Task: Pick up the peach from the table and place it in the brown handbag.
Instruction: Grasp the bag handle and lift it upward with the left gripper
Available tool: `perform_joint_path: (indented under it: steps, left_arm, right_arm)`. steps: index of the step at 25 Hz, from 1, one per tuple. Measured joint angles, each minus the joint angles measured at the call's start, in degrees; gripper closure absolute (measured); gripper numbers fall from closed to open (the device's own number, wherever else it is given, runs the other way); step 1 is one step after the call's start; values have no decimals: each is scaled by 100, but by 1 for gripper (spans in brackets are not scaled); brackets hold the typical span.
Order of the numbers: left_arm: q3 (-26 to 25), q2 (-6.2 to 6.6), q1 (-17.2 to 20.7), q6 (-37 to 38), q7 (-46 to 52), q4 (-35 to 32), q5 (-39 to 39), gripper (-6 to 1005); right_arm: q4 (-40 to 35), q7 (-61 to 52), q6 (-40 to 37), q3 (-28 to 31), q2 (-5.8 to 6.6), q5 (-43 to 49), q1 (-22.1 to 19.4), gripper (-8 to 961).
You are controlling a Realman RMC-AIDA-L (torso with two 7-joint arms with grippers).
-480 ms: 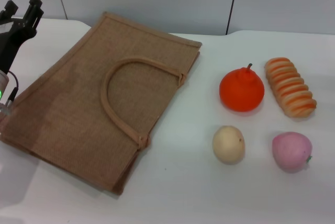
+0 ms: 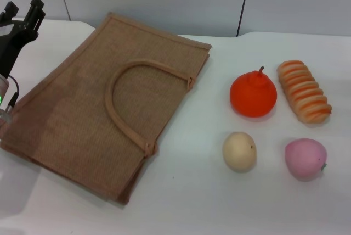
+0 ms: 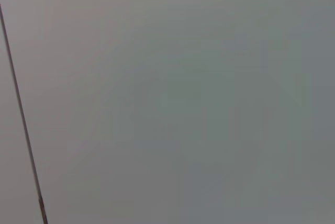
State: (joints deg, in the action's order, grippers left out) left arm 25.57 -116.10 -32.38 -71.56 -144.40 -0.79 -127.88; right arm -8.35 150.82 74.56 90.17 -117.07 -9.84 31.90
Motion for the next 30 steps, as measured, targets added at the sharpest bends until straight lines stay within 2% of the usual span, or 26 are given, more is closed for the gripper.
perform_joint_path:
  steps: [7, 10, 12, 13, 14, 15, 18, 20, 22, 24, 26, 27, 30]
  left_arm:
    - [6, 11, -44, 57, 88, -3, 250, 331]
    - [9, 89, -102, 222, 753, -47, 724, 332]
    - [9, 246, -157, 288, 1428, -56, 1149, 333]
    - [9, 246, -157, 288, 1428, -56, 1149, 334]
    - [29, 424, -191, 255, 2242, -135, 1713, 334]
    - [38, 467, -197, 230, 2491, -180, 1890, 335]
    - [72, 592, -225, 118, 4032, -795, 2972, 336]
    - [72, 591, -268, 136, 4850, -1251, 3546, 337]
    - [72, 510, -363, 257, 5814, -1847, 4400, 338]
    - [72, 482, -396, 299, 6058, -1997, 4639, 339]
    - [71, 409, -536, 414, 7037, -2567, 5648, 340]
    - [71, 409, -536, 414, 7037, -2567, 5648, 340]
    - [70, 356, -732, 444, 7883, -3073, 6578, 342]
  right_arm:
    - [0, -4, 3, 0, 7, 0, 2, 89]
    - [0, 20, -22, -2, 12, 0, 3, 89]
    - [0, 33, -32, -7, 17, 7, 4, 89]
    - [0, 39, -36, -9, 19, 15, 5, 89]
    - [0, 43, -37, -9, 19, 30, 6, 89]
    - [0, 46, -40, -9, 19, 50, 6, 89]
    - [4, 49, -42, -9, 18, 97, 8, 89]
    - [6, 49, -43, -9, 18, 104, 12, 89]
    - [3, 49, -49, -9, 18, 121, 17, 89]
    - [0, 49, -51, -9, 17, 133, 17, 88]
    - [6, 49, -51, -9, 23, 151, 26, 88]
    - [6, 49, -51, -9, 23, 151, 26, 88]
    - [10, 49, -51, -9, 25, 157, 61, 88]
